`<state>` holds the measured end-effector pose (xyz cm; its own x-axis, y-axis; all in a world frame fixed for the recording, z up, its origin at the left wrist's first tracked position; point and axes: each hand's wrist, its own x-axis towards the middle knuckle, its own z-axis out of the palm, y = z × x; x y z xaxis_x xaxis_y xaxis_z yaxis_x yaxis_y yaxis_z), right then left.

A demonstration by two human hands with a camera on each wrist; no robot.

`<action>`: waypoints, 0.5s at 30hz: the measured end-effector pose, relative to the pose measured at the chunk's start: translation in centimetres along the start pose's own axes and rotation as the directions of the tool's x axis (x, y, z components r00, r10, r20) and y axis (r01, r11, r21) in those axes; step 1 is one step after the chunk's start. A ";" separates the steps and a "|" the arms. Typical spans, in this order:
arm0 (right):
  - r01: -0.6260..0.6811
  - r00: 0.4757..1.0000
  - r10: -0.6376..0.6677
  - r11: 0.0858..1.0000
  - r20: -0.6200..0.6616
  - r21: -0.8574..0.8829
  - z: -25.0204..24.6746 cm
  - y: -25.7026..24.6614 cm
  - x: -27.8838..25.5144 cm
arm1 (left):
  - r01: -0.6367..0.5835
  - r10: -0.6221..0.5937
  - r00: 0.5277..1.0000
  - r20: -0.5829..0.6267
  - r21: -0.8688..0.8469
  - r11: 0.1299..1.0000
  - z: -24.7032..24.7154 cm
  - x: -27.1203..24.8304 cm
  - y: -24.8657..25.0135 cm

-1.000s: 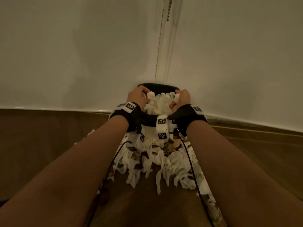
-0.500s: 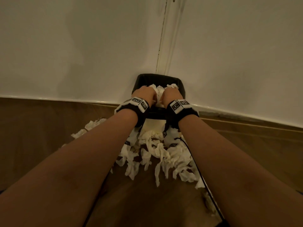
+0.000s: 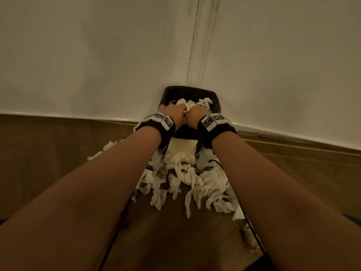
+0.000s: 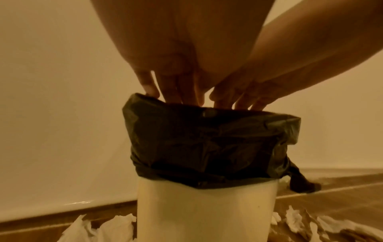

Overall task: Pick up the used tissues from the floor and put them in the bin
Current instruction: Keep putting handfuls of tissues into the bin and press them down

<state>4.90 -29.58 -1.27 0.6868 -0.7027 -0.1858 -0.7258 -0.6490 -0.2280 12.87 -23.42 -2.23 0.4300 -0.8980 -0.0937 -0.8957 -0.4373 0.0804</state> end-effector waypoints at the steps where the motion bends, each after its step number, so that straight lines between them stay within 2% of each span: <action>1: -0.011 1.000 0.010 1.000 -0.028 -0.017 -0.3 -0.1 -0.2 | 0.013 -0.016 0.997 -0.076 -0.050 0.999 -0.4 -0.6 -0.2; 4: -0.029 0.982 0.008 0.993 -0.188 -0.111 -0.7 -0.2 -1.2 | -0.004 -0.058 0.953 -0.297 -0.205 0.979 -1.3 -2.6 -0.8; 7: 0.016 0.920 -0.034 0.999 -0.390 -0.049 -0.6 -0.2 -3.1 | -0.025 -0.114 0.904 -0.411 -0.318 0.948 -1.6 -5.0 -1.3; 11: 0.134 0.884 -0.048 0.979 -0.465 0.152 0.3 -0.7 -5.8 | -0.012 -0.148 0.888 -0.436 -0.343 0.939 -1.0 -8.2 -2.3; 15: 0.178 0.884 -0.076 0.967 -0.462 0.181 2.4 -1.6 -8.4 | 0.029 -0.181 0.903 -0.389 -0.365 0.930 1.3 -11.0 -3.8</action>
<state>0.35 -21.95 -1.69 0.6440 -0.7061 0.2945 -0.5725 -0.7001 -0.4267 11.36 -11.84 -2.79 0.5947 -0.7510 0.2869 -0.7795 -0.4512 0.4346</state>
